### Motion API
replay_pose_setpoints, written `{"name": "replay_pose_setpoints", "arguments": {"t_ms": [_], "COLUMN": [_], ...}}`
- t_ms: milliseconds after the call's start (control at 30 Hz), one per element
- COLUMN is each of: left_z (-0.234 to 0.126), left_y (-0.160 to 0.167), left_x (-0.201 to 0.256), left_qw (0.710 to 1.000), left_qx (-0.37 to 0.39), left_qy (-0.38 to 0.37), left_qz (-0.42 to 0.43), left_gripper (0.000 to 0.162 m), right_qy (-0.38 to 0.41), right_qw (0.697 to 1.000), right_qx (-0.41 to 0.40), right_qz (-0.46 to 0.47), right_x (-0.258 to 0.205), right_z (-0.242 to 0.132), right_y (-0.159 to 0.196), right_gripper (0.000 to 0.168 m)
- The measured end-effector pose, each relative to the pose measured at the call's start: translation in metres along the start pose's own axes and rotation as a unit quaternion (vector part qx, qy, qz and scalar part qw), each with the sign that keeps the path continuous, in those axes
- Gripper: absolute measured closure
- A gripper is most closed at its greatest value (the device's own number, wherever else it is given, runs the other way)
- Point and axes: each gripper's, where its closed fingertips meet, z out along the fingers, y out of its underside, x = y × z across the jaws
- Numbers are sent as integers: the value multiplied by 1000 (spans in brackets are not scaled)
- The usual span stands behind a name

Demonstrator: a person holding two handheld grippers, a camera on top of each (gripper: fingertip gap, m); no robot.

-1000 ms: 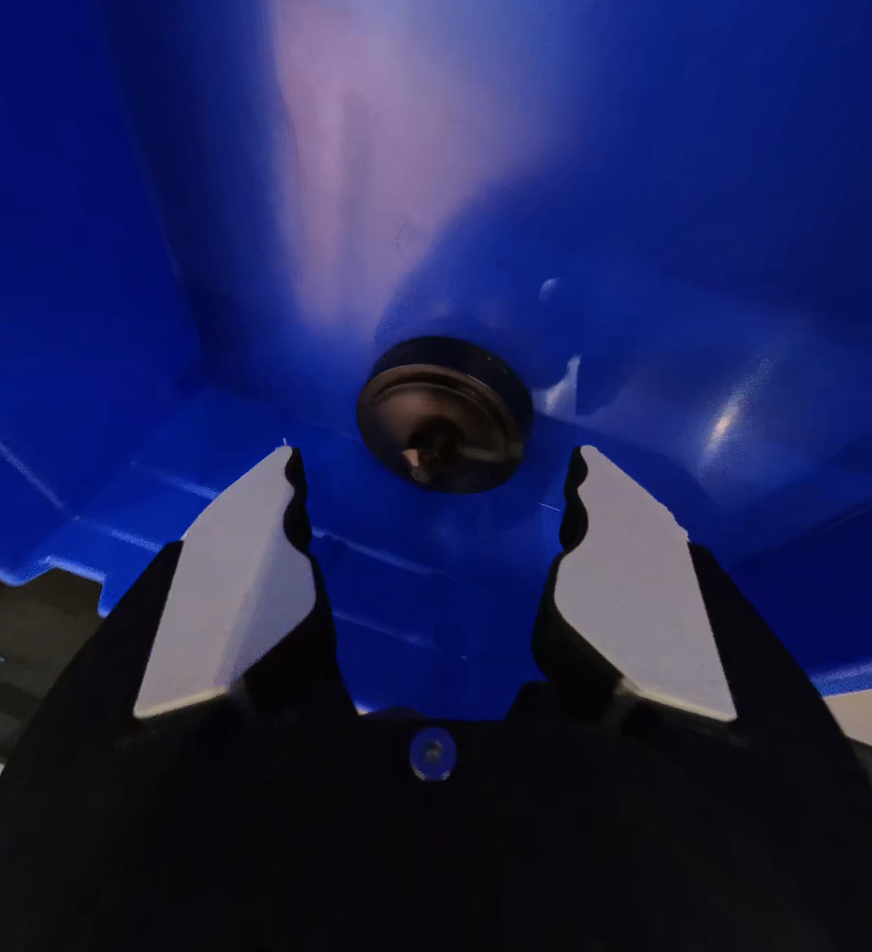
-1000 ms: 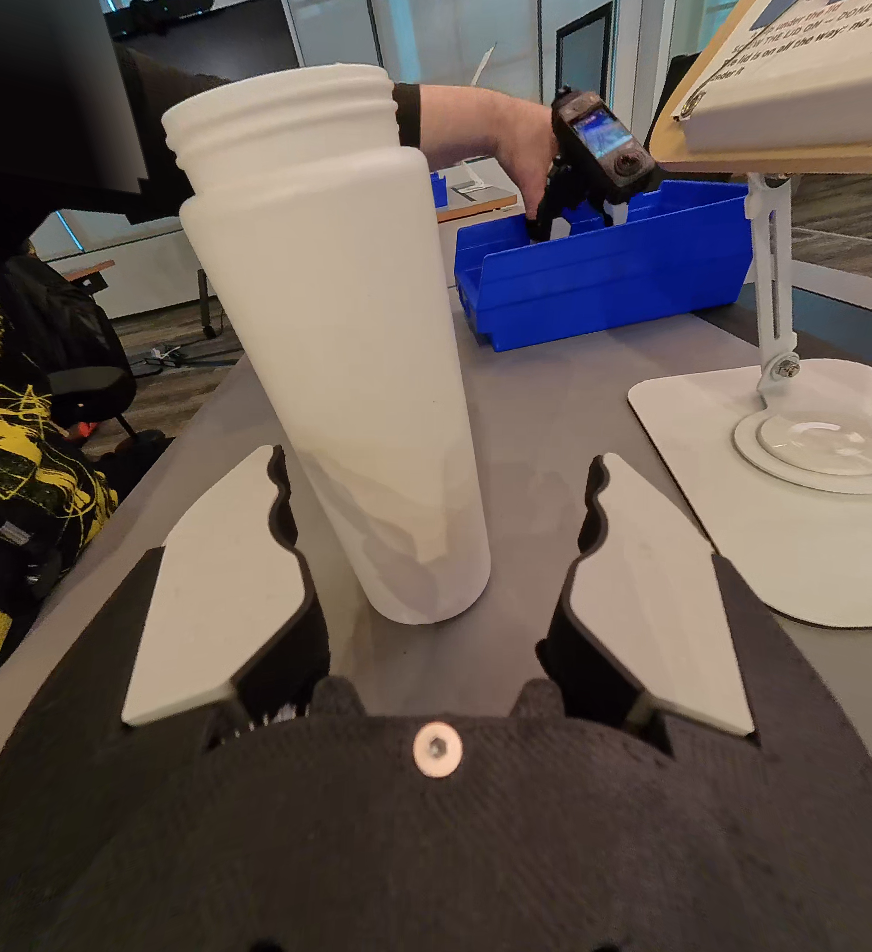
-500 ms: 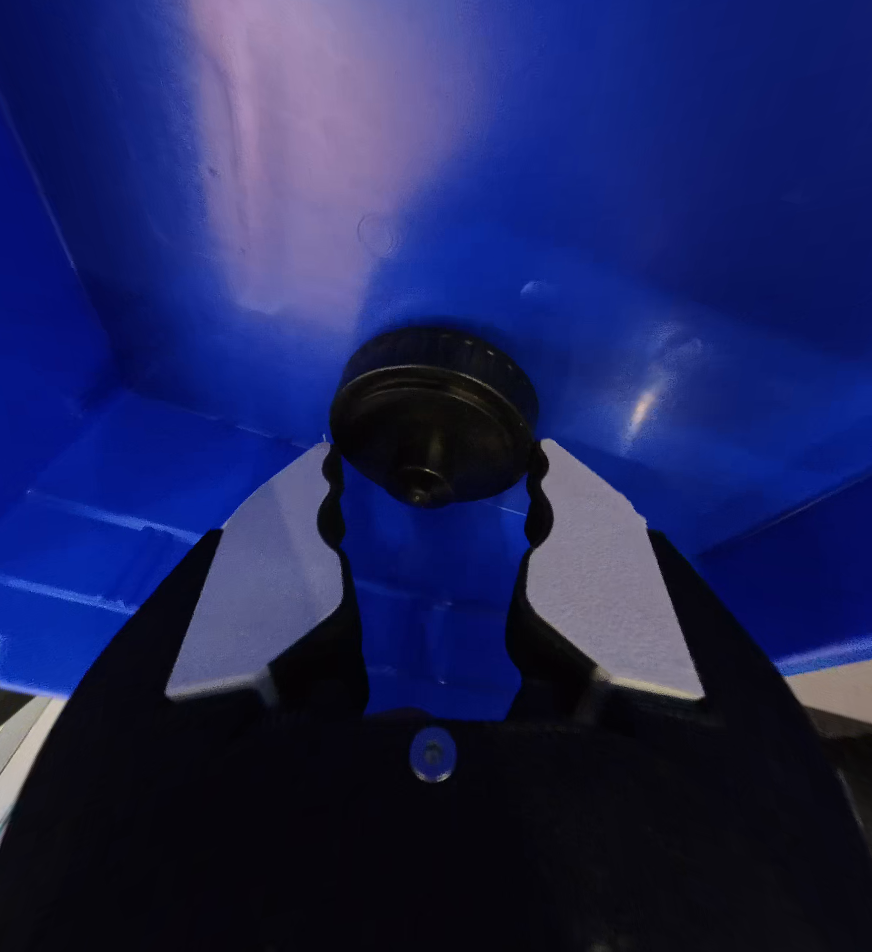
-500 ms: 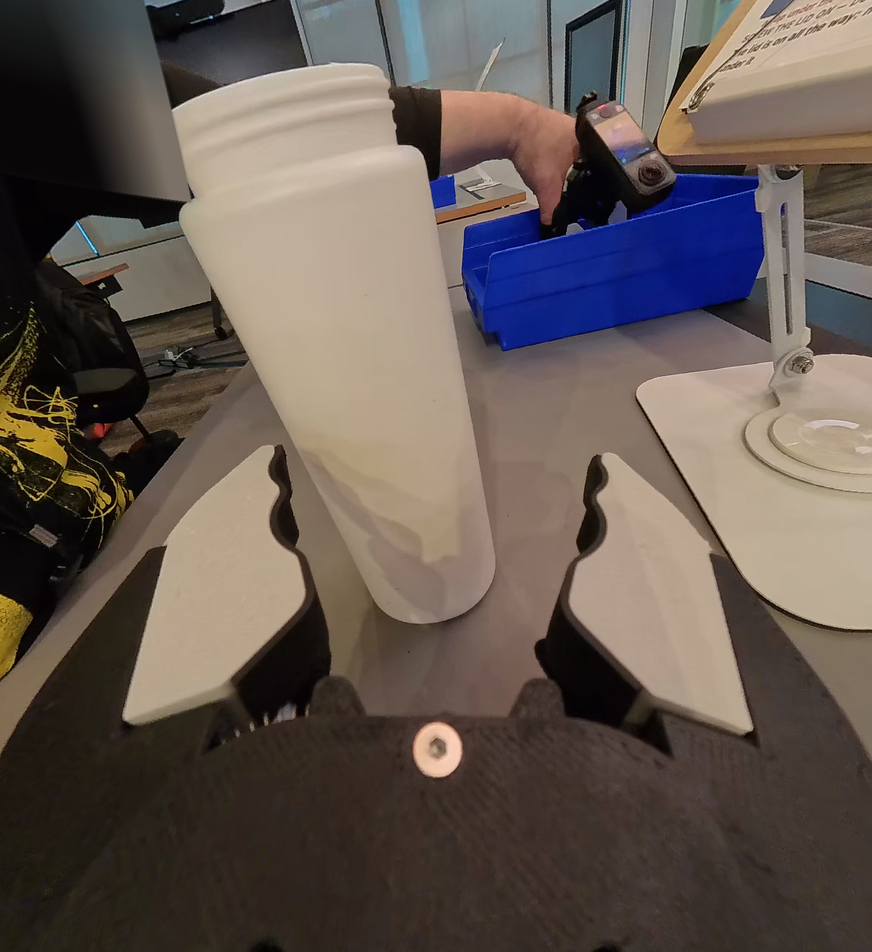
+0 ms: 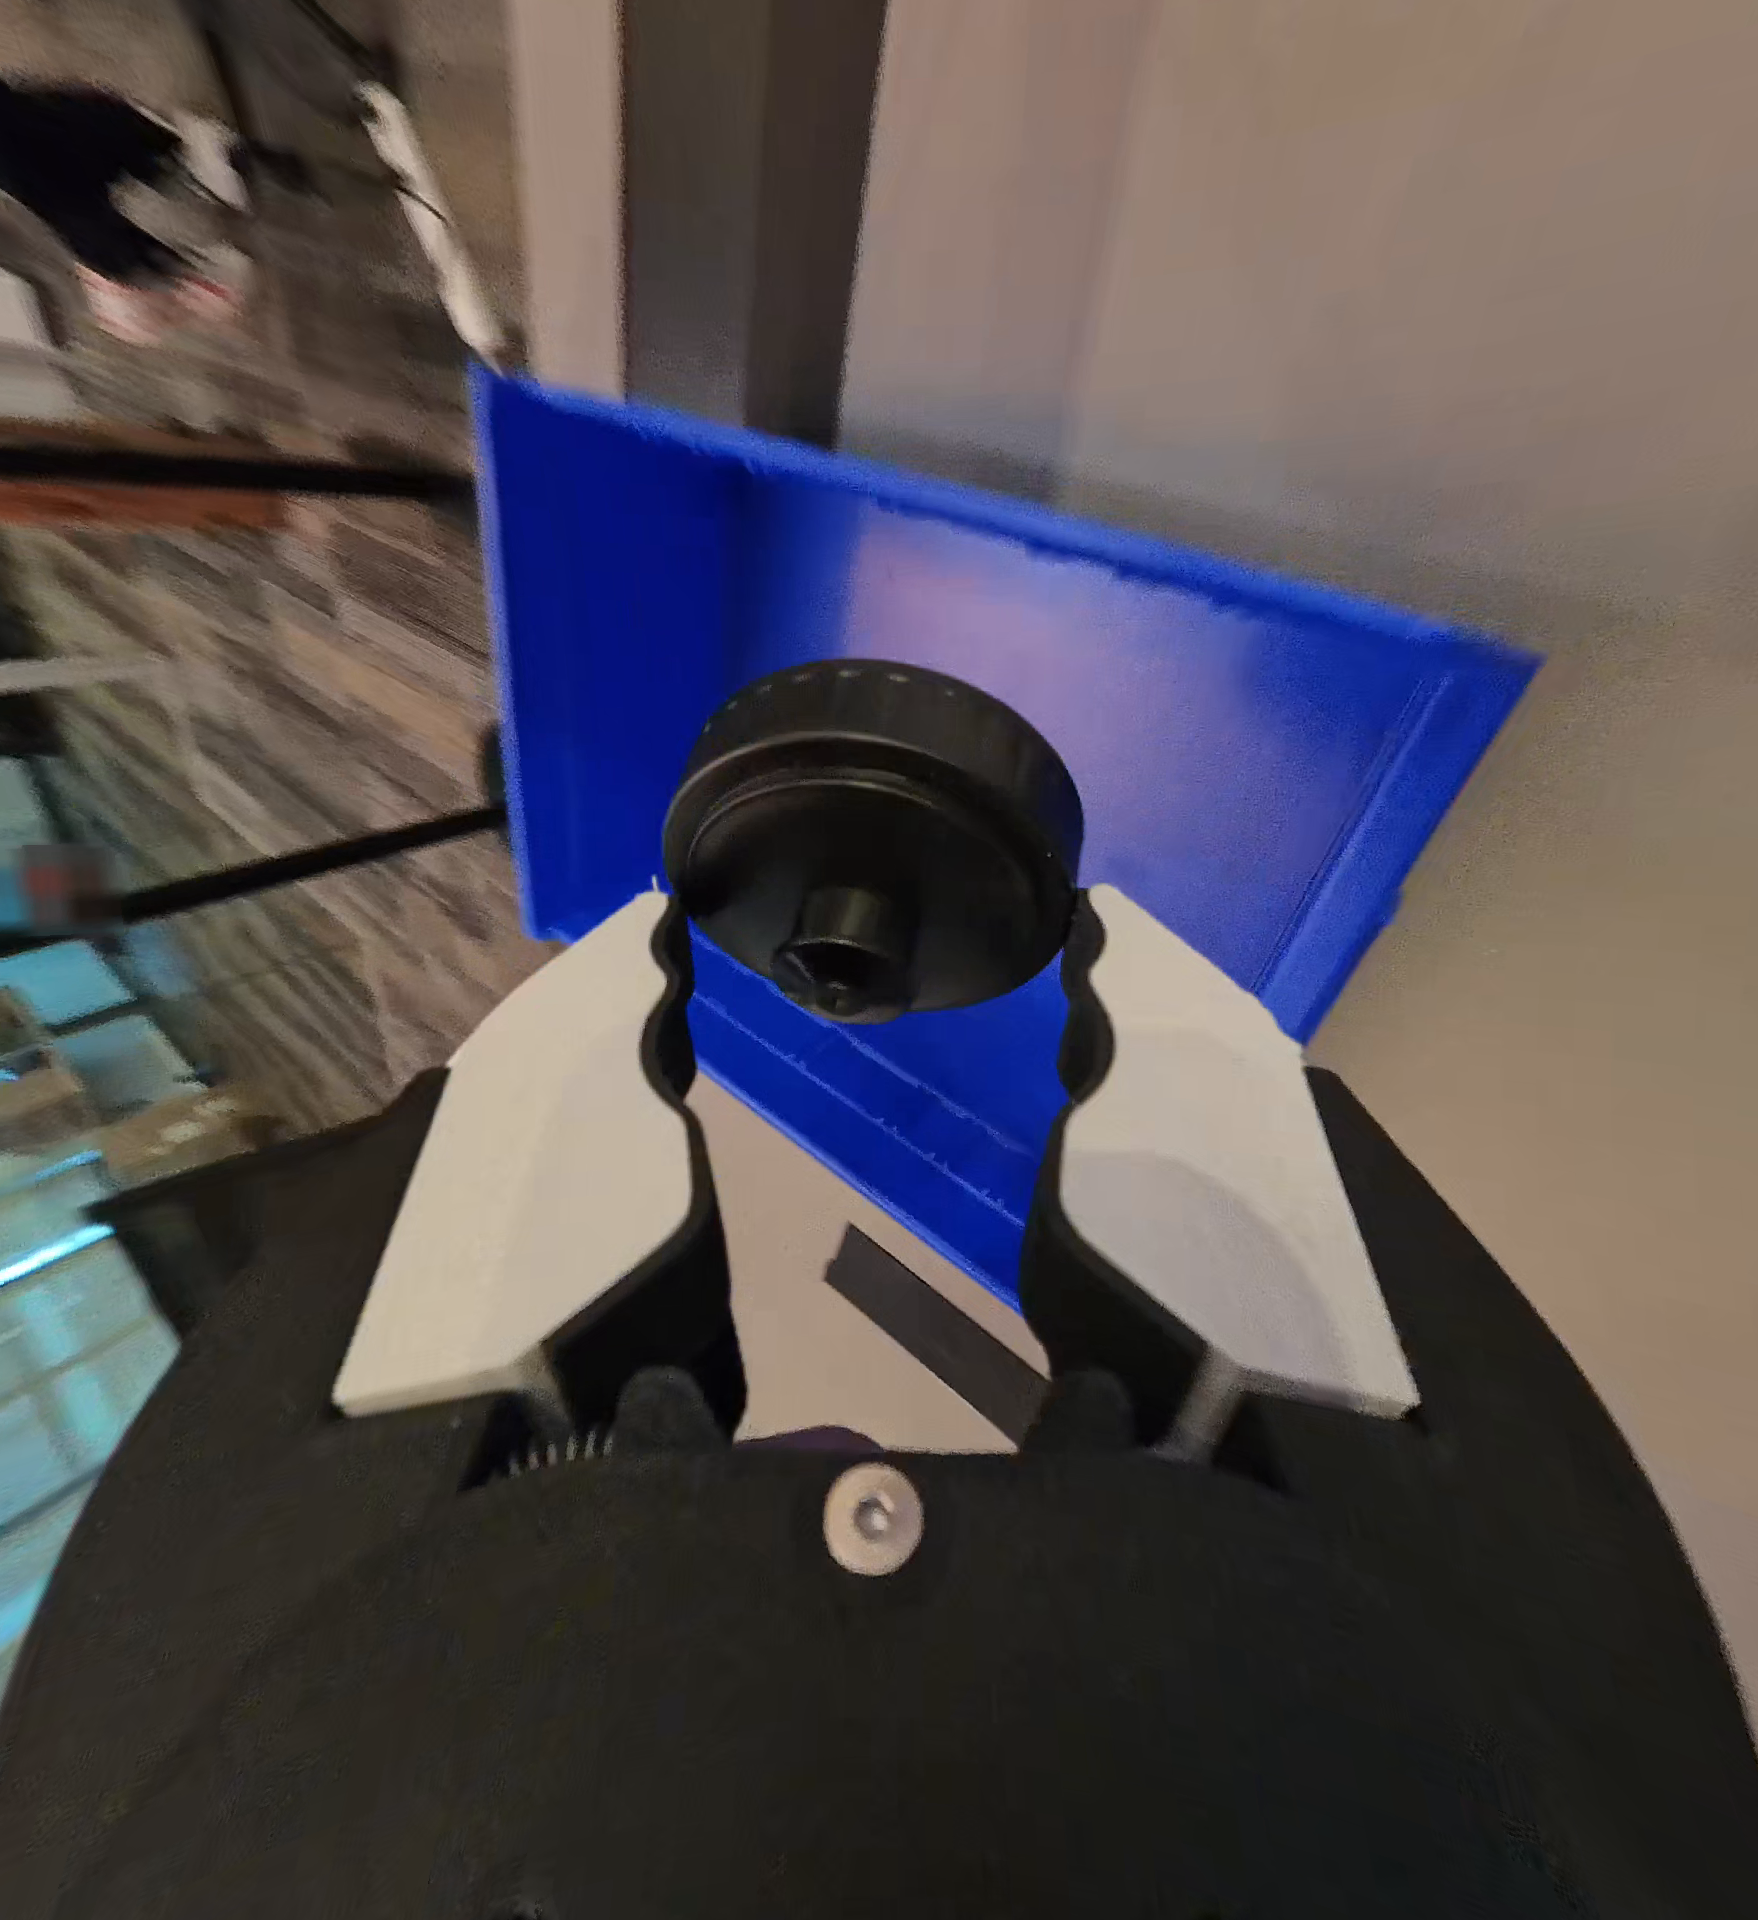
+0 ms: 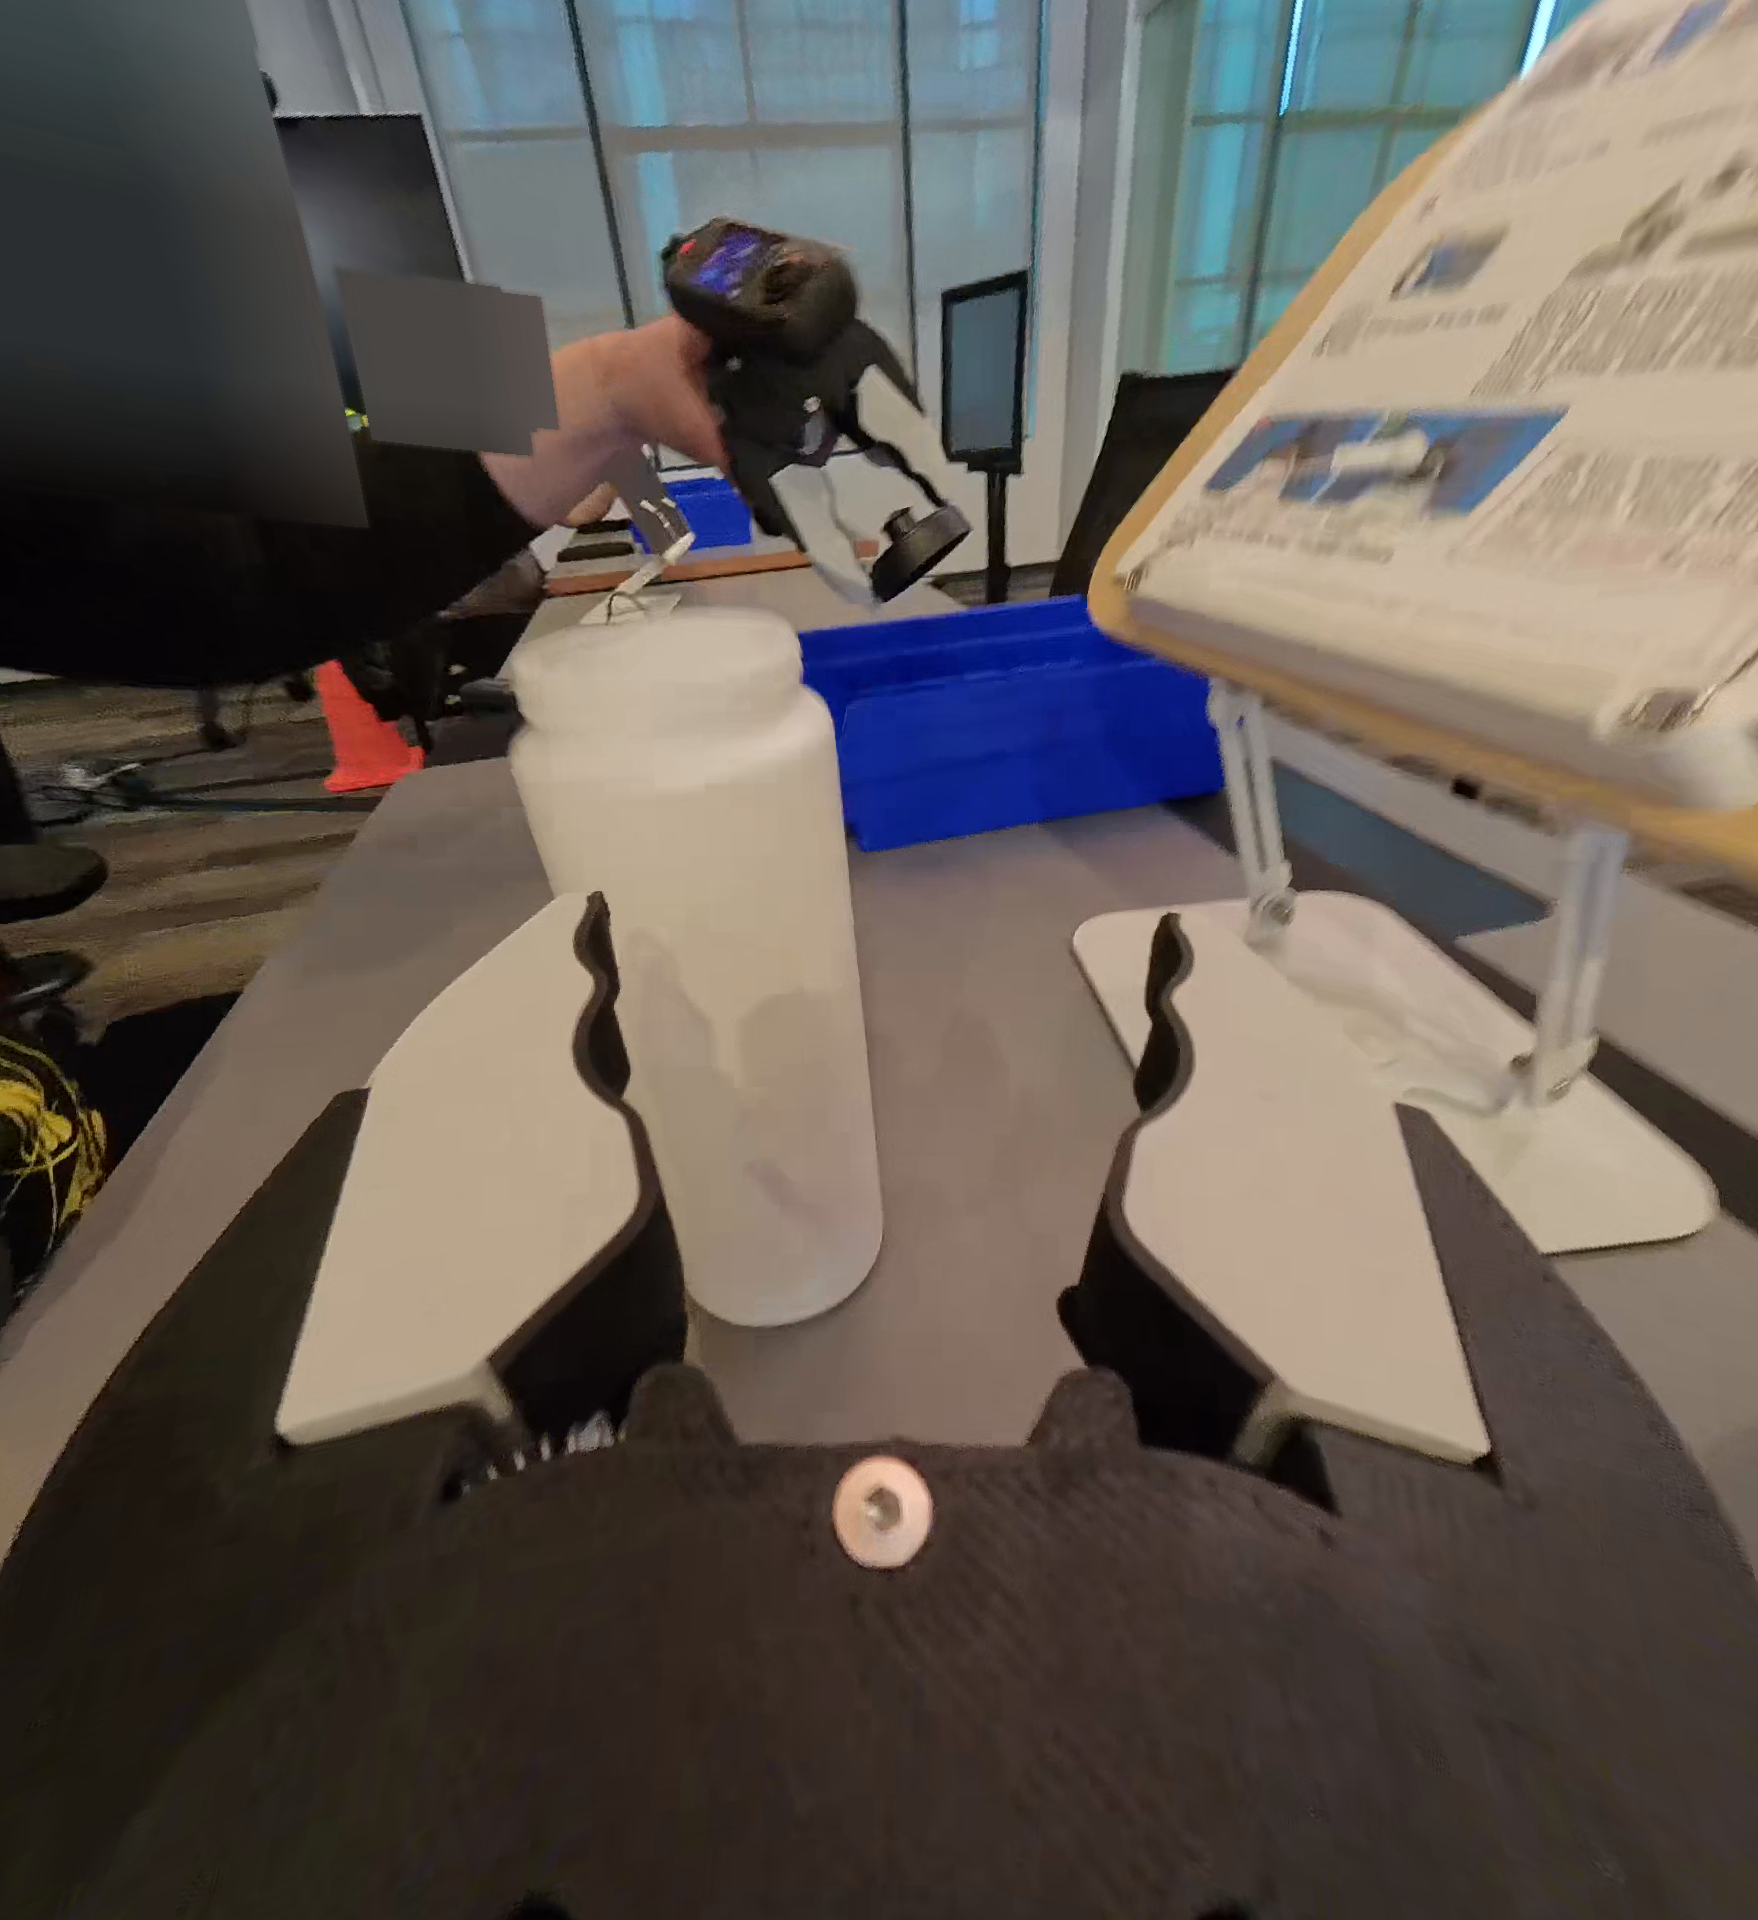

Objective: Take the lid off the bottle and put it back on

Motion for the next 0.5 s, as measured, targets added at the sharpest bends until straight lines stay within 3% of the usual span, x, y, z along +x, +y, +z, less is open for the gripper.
{"name": "replay_pose_setpoints", "arguments": {"t_ms": [133,233,367,500], "left_z": [-66,-116,-174,-203], "left_y": [-47,-93,-158,-213], "left_x": [7,22,57,97], "left_qw": [993,977,943,924], "left_qx": [64,143,250,299], "left_qy": [-95,-153,-203,-210], "left_qz": [31,50,82,109], "left_gripper": [93,93,94,94], "right_qy": [32,1,-79,-91], "right_qw": [998,998,995,995], "right_qx": [28,44,56,39], "right_qz": [-53,-54,-10,7], "right_x": [-29,-68,-116,-140], "right_z": [-10,1,29,54], "right_y": [-59,-92,-115,-124], "right_gripper": [82,82,77,76]}}
